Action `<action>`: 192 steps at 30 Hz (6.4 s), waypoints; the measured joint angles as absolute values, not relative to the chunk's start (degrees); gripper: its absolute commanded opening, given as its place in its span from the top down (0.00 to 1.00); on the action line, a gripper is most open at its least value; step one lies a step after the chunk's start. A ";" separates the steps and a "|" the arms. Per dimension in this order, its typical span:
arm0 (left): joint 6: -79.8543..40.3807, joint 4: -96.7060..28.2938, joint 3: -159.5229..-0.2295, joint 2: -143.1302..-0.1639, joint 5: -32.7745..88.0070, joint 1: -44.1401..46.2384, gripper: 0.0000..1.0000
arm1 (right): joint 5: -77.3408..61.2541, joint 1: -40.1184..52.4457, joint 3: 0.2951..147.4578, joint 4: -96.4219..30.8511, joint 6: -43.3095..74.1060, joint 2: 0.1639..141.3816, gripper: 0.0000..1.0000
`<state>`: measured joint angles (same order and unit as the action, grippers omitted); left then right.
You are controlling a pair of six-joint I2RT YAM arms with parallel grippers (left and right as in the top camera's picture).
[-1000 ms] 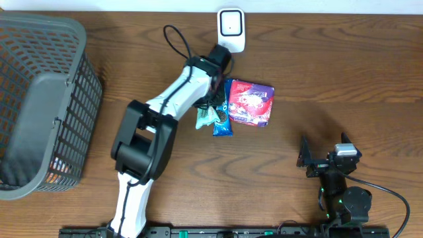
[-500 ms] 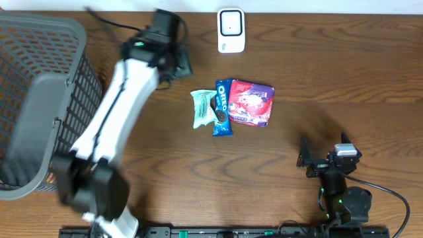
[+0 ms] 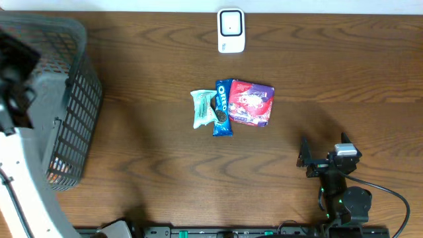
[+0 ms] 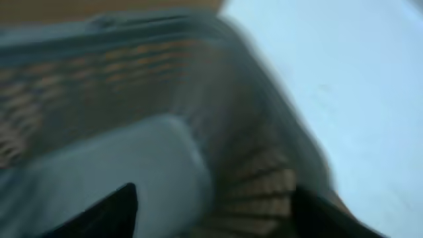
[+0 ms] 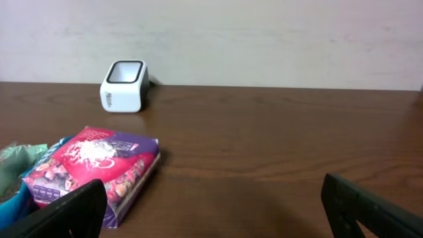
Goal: Scan the item barcode
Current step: 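Reach the left gripper into the basket and grasp the orange tissue box, then carry the orange tissue box toward the other items on the table, then move the right gripper in toward the purple Carefree pack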
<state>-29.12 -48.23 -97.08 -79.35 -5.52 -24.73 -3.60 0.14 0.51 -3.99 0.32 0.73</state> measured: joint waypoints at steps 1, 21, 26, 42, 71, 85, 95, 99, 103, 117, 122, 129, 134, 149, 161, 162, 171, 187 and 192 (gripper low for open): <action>-31.00 -50.41 -97.08 -80.47 -6.00 -28.12 0.18 | -3.62 0.14 0.51 -3.97 0.32 0.73 0.01; -54.02 -66.06 -84.58 -94.50 -6.68 -36.10 0.02 | -3.60 0.14 0.51 -3.99 0.32 0.73 0.01; -55.75 -62.72 -80.44 -94.50 -7.70 -36.10 0.02 | -3.60 0.14 0.51 -3.99 0.32 0.73 0.01; -56.18 -53.98 -70.63 -95.57 -14.52 -38.92 0.02 | -3.60 0.14 0.51 -3.99 0.32 0.73 0.01; -55.46 -53.95 -74.15 -98.91 -5.87 -39.22 0.92 | -3.60 0.14 0.51 -3.99 0.30 0.73 0.01; -46.65 -35.53 -77.71 -62.37 5.69 -25.76 0.92 | -3.62 0.14 0.51 -3.99 0.32 0.73 0.01; -24.93 -30.68 -77.71 -63.24 6.96 8.64 0.93 | -3.60 0.19 0.51 -3.99 0.32 0.73 0.01; -14.79 -30.63 -77.71 -69.28 7.20 17.32 0.92 | -3.62 0.19 0.51 -3.99 0.30 0.73 0.01; -8.69 -31.46 -77.73 -79.07 5.15 21.61 0.93 | -3.62 0.19 0.51 -3.99 0.30 0.73 0.01; -7.46 -33.63 -77.71 -108.62 -4.51 23.46 0.37 | -3.60 0.19 0.51 -3.99 0.32 0.73 0.01; -7.64 -33.63 -77.71 -109.06 -4.86 23.46 0.17 | -3.60 0.19 0.51 -3.99 0.32 0.73 0.01; -8.69 -36.16 -77.71 -98.43 -4.89 23.46 0.02 | -3.62 0.19 0.51 -3.99 0.32 0.73 0.01; -9.23 -43.99 -77.95 -83.44 -4.93 23.46 0.02 | -3.60 0.19 0.51 -3.97 0.32 0.73 0.01; -9.23 -59.20 -78.37 -79.61 -4.89 23.46 0.02 | -3.62 0.19 0.51 -3.99 0.32 0.73 0.01; -9.26 -59.22 -78.37 -79.61 -4.89 23.46 0.02 | -16.08 0.19 0.43 0.16 12.75 0.73 0.01; -9.23 -59.22 -78.37 -79.61 -4.89 23.46 0.02 | -21.80 0.19 0.43 -0.58 17.54 0.73 0.01; -9.26 -59.35 -78.35 -79.61 -4.86 23.46 0.02 | -35.16 0.23 0.49 23.46 37.45 0.89 0.01; -9.28 -59.35 -78.32 -79.72 -4.89 23.46 0.02 | -33.30 0.23 42.46 -25.58 17.87 38.11 0.01; -9.28 -59.35 -78.30 -79.72 -4.89 23.46 0.02 | -39.90 0.23 52.84 -35.40 14.76 55.64 0.01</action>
